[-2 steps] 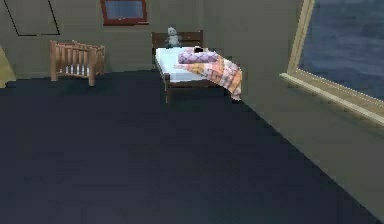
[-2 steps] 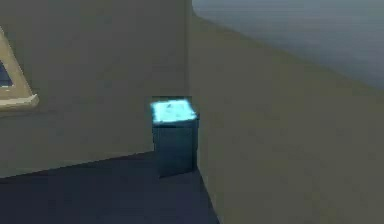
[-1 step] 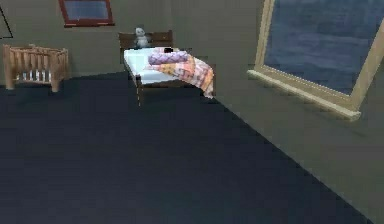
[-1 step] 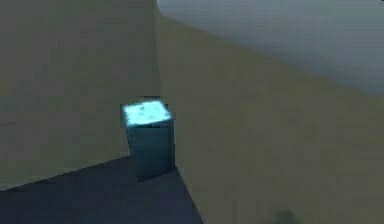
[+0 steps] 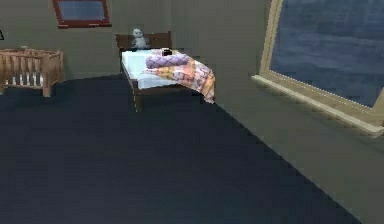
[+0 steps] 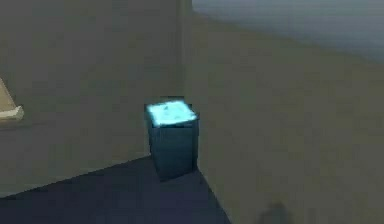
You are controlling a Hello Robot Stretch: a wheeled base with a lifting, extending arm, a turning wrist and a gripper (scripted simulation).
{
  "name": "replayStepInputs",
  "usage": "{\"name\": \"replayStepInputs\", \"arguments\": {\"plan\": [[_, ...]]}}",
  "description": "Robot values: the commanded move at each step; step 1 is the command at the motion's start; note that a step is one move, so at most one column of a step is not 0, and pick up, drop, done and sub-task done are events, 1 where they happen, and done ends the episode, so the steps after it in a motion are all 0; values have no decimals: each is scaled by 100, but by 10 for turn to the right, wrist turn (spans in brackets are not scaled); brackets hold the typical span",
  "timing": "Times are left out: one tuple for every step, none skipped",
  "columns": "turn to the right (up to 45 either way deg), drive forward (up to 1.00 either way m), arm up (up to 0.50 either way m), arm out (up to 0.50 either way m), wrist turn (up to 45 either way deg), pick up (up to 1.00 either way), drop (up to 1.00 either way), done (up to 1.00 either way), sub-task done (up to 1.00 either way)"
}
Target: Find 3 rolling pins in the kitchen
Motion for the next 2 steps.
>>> {"name": "replayStepInputs", "arguments": {"plan": [[-420,0,0,0,0,0,0,0,0],[0,90,0,0,0,0,0,0,0]]}}
